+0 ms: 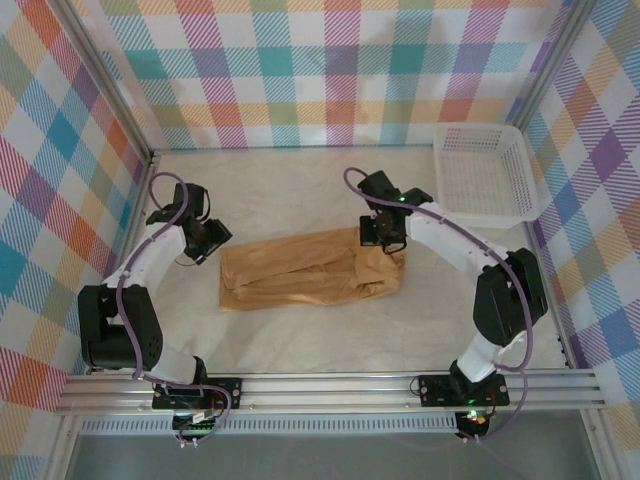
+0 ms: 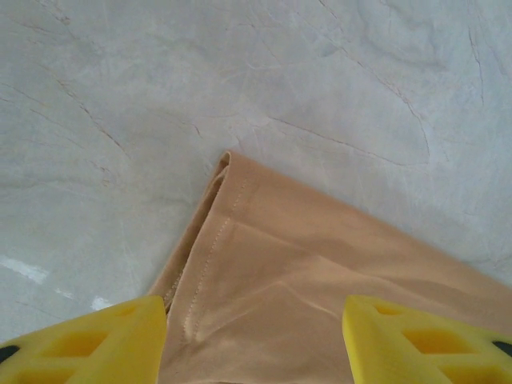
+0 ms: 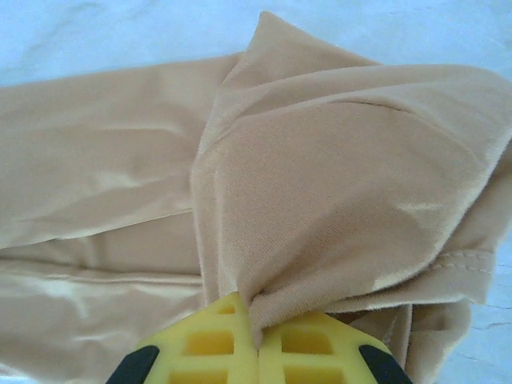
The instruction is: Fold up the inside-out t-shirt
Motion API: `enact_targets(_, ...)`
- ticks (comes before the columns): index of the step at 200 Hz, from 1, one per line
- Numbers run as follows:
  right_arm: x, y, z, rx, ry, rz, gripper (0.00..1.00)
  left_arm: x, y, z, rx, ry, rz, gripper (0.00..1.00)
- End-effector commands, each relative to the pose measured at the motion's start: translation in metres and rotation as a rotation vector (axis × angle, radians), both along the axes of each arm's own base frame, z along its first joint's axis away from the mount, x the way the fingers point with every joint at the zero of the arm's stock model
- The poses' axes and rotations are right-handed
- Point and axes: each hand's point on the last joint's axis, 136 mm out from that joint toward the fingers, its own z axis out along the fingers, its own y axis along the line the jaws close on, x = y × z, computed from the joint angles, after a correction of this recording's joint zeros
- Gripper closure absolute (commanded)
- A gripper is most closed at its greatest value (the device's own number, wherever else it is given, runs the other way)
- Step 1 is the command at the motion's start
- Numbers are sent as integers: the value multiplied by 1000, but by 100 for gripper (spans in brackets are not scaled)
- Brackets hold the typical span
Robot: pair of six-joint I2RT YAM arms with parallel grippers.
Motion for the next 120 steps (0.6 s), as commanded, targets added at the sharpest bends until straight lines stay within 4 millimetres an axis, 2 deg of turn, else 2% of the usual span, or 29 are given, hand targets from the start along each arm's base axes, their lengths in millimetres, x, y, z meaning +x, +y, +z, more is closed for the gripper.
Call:
enact_targets(1,-8,24,27,32,-38,16,100,-7,5,0,-8,20,-1,40)
enact_targets(33,-22,76,47,78,-76,109,100,-7,8,-5,-29,26,13,40)
enact_targets(59,-31,115,53,106,-84,169,100,-7,9,-15,-58,47,22,40)
enact_targets(97,-36,166,55,133,-82,249,100,-12,15,-21,-82,59,49,40)
enact_targets(120,-37,195,45,129,-63,285,100,-14,19,-19,-95,54,63,40)
